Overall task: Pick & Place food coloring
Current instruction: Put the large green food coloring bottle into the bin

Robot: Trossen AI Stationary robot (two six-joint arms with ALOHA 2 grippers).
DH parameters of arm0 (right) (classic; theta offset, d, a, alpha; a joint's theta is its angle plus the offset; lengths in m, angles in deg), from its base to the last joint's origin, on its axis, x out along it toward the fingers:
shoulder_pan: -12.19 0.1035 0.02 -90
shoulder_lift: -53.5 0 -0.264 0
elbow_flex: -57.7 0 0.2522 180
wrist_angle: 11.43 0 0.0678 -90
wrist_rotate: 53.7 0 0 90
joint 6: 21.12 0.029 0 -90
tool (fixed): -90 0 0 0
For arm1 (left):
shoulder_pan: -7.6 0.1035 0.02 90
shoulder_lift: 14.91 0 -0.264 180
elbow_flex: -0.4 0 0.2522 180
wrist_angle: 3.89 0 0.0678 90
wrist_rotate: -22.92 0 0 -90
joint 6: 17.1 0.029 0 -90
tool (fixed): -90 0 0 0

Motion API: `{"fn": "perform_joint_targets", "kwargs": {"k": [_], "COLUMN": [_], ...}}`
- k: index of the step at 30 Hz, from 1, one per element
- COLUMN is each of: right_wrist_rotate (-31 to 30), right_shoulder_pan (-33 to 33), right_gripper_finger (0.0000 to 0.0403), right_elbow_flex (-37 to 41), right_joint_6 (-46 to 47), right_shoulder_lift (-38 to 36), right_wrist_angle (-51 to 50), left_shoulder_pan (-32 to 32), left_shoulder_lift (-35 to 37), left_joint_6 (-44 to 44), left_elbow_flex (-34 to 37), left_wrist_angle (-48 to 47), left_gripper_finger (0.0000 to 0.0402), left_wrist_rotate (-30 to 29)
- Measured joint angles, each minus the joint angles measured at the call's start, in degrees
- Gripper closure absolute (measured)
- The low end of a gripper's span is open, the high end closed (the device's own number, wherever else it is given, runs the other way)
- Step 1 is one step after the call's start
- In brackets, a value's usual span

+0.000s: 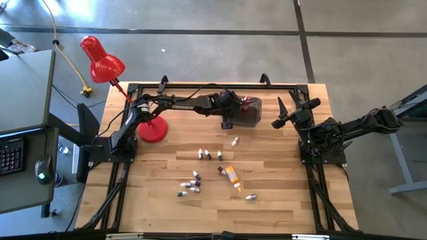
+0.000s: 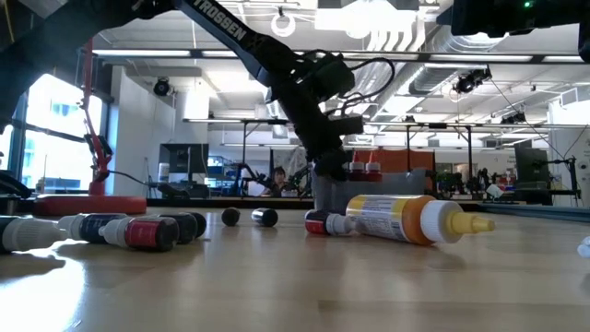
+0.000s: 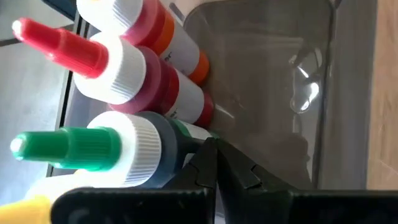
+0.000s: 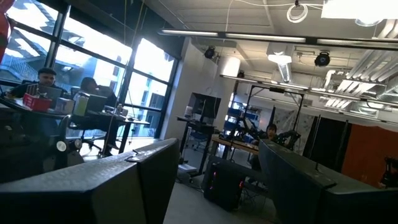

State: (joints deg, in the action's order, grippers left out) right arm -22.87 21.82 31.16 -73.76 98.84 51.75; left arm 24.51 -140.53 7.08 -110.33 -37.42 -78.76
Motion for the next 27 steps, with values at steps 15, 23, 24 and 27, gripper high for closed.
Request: {"fn": "perform_joint_targets", "kwargs": {"k": [15, 23, 24, 27], "right_wrist_rotate": [0.0, 0.0, 0.01, 0.02], "right_shoulder_pan": [0.0, 0.01, 0.01, 0.0], "right_gripper_finger": [0.0188, 0.0188, 0.0188, 0.0188], "right_elbow_flex": [0.0, 0.0, 0.0, 0.0], "right_joint_6": [-0.07, -0.09, -0.09, -0.09], "right_shoulder_lift": [0.0, 0.02, 0.01, 0.02], "right_wrist_angle": [-0.01, -0.02, -0.02, -0.02], "left_shoulder_pan": [0.94, 0.76, 0.74, 0.72], "left_shoulder_lift": [0.0, -0.98, -0.96, -0.96], "left_joint_6": [0.2, 1.97, 2.34, 2.87], "left_elbow_flex": [0.0, 0.06, 0.0, 0.02], "left_wrist_angle": [3.53, 2.9, 2.76, 1.95], "left_gripper_finger": [0.0401, 0.0401, 0.0401, 0.0401], "left_wrist_rotate": [-3.85, -4.93, -4.16, -3.61]}}
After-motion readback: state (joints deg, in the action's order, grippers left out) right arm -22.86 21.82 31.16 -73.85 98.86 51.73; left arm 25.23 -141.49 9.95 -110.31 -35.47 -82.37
